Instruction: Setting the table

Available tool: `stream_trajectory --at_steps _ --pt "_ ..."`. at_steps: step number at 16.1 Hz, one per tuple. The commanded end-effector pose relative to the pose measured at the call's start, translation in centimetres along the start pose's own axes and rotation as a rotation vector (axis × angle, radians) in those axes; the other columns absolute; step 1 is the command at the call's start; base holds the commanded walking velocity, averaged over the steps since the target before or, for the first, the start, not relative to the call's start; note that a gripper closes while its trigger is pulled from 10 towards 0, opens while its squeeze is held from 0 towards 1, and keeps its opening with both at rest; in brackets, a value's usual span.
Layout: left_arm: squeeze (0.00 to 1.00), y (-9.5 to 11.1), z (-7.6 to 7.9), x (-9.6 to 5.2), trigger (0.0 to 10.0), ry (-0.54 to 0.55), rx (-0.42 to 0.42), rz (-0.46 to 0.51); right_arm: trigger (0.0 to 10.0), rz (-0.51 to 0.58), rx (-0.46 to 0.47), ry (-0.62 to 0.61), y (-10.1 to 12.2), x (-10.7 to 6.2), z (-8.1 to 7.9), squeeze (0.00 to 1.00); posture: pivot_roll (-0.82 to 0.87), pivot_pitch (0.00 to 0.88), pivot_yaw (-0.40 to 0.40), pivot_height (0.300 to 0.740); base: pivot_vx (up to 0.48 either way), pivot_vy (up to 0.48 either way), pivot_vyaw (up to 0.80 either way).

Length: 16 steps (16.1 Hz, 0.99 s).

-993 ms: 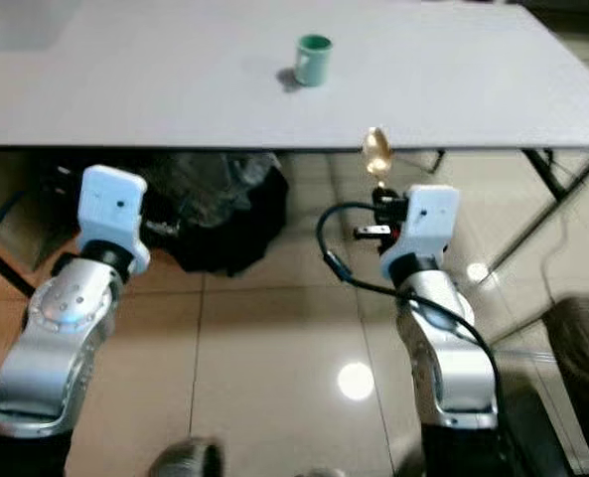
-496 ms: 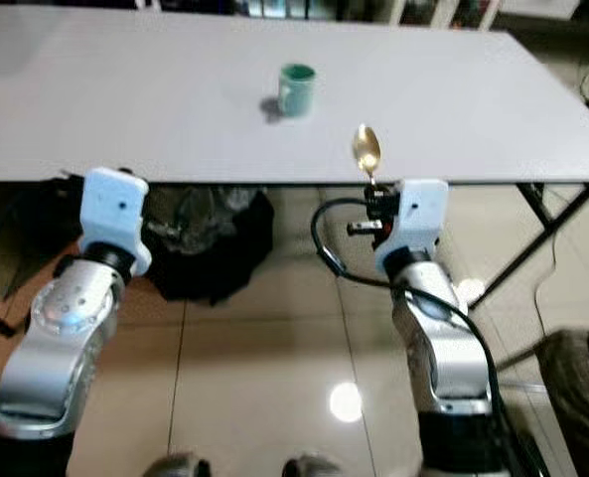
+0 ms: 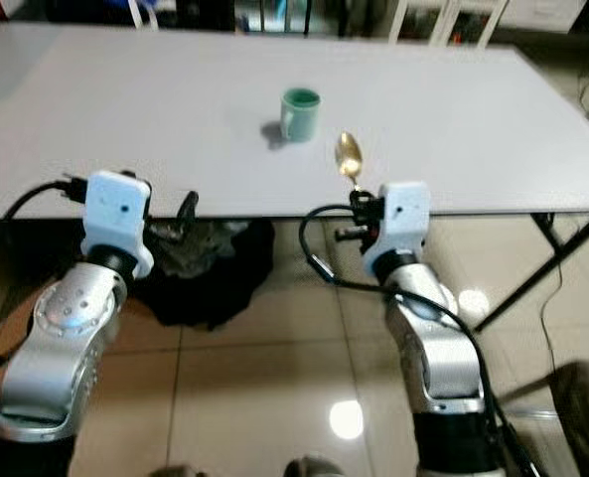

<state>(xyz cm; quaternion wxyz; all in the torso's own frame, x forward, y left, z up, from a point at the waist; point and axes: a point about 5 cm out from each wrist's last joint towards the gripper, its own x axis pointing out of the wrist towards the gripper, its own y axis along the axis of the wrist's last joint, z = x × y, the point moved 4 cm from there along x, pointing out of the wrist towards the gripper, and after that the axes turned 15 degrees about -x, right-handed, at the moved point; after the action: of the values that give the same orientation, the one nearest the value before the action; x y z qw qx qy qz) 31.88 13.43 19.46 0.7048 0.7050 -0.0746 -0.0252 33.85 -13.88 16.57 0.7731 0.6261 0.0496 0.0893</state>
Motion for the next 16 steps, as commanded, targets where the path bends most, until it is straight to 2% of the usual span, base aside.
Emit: stream_trajectory --at_steps 1,3,7,11,13,16 --pt "0.00 0.4 -0.5 -0.1 10.0 0.006 0.012 0.009 10.0 -0.011 0.009 -0.001 -0.1 0.2 -0.5 0.00 -0.02 0.085 -0.055 0.740 0.371 0.000 0.00" --pt "0.00 0.4 -0.6 -0.2 10.0 -0.002 0.016 0.007 10.0 -0.086 0.033 -0.032 -1.2 0.2 -0.3 0.00 -0.02 0.081 -0.052 0.740 0.368 0.000 0.00" --pt "0.00 0.2 -0.4 -0.3 10.0 -0.014 0.020 0.000 10.0 -0.141 0.060 -0.047 -2.0 0.1 0.0 0.00 -0.02 0.084 -0.052 0.740 0.359 0.000 0.00" --pt "0.00 -0.1 -0.1 -0.5 10.0 -0.035 0.016 -0.011 10.0 -0.165 0.046 -0.048 -2.3 0.1 0.0 0.00 -0.03 0.095 -0.044 0.740 0.354 0.000 0.00" --pt "0.00 -0.4 0.9 -0.6 10.0 -0.071 0.017 -0.021 10.0 -0.184 0.011 -0.048 -2.6 0.4 0.7 0.00 -0.03 0.106 -0.045 0.740 0.345 0.000 0.00" --pt "0.00 -0.7 1.0 -1.0 10.0 -0.080 0.014 -0.033 10.0 -0.193 -0.004 -0.049 -2.7 0.5 1.3 0.00 -0.04 0.118 -0.052 0.740 0.341 0.000 0.00"
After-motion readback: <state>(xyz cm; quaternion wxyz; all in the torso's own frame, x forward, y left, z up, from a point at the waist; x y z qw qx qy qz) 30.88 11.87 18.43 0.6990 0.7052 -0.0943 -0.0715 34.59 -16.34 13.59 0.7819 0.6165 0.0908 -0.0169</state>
